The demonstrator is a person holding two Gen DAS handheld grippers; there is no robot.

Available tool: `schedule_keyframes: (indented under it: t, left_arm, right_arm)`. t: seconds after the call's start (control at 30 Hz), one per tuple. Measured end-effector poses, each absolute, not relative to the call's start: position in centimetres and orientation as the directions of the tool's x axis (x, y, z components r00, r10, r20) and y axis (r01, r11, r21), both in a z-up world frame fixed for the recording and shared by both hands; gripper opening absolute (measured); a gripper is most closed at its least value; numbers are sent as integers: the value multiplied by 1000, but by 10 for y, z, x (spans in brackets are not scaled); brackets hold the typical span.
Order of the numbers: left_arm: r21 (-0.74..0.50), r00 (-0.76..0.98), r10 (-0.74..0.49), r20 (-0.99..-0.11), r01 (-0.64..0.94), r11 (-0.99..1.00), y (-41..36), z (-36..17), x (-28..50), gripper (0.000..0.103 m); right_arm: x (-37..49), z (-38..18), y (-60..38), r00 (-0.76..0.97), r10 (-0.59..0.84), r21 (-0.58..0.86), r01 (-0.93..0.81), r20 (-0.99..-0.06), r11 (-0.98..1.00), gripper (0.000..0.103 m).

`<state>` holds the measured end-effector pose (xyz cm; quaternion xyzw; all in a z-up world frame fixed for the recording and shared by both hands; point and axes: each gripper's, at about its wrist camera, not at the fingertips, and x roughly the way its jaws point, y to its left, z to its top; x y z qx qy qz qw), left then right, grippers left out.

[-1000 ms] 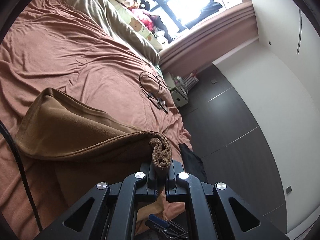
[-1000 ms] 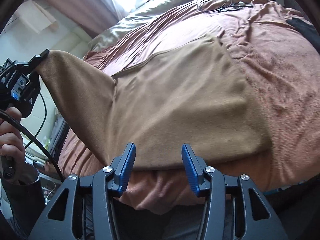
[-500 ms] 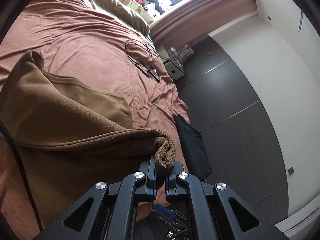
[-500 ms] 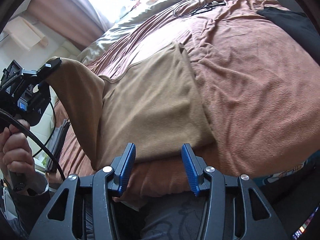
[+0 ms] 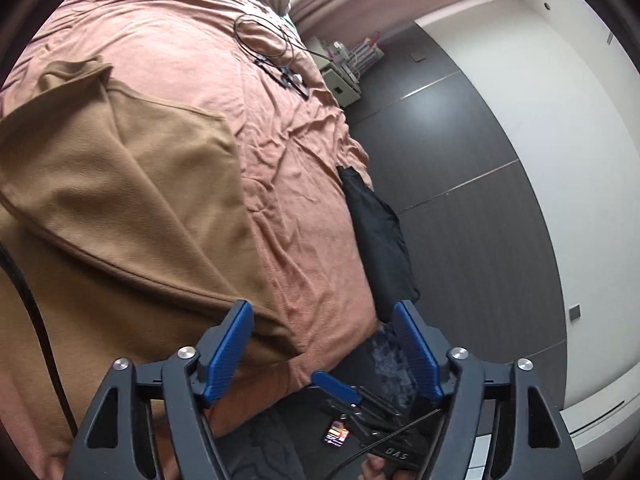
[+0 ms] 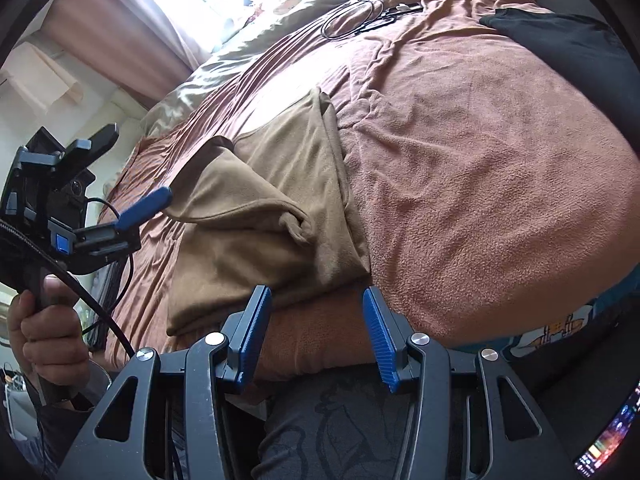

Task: Fold small clothes
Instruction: 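Press the folded bundle flat with both open grippers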

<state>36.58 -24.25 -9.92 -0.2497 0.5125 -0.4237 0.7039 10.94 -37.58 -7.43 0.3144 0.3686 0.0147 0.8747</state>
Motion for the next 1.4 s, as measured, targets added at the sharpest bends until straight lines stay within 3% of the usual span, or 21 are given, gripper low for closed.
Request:
schedule_keyframes:
  t: [0.7,0.77,1.0,1.3,1.4]
  left_arm:
    - [-624,268,-642,-718,159,765,-113,-163,340,73]
    - [-617,255,-631,-733,140,774,-110,-173,337,71]
    - [-616,243,-615,-750,81,784,-105,-198,334,48]
    - [-613,235,-612,-755,79,786,-108,-203,337,46]
    - [-595,240,-594,-768,77,800,-108,-204,337,31]
  right_arm:
    - [171,-65,-363,694,223,417,122,-685,901,43]
    - [180,-65,-360,682,201,373,114,-704,921,43]
    - [216,-56,-336,618,96,150,35,-780,988,40]
    - [258,-53,-292,542,5,-85,-141,-841,986,38]
    - [270,-53,-294,520,7,-79,-143,-854,987,22]
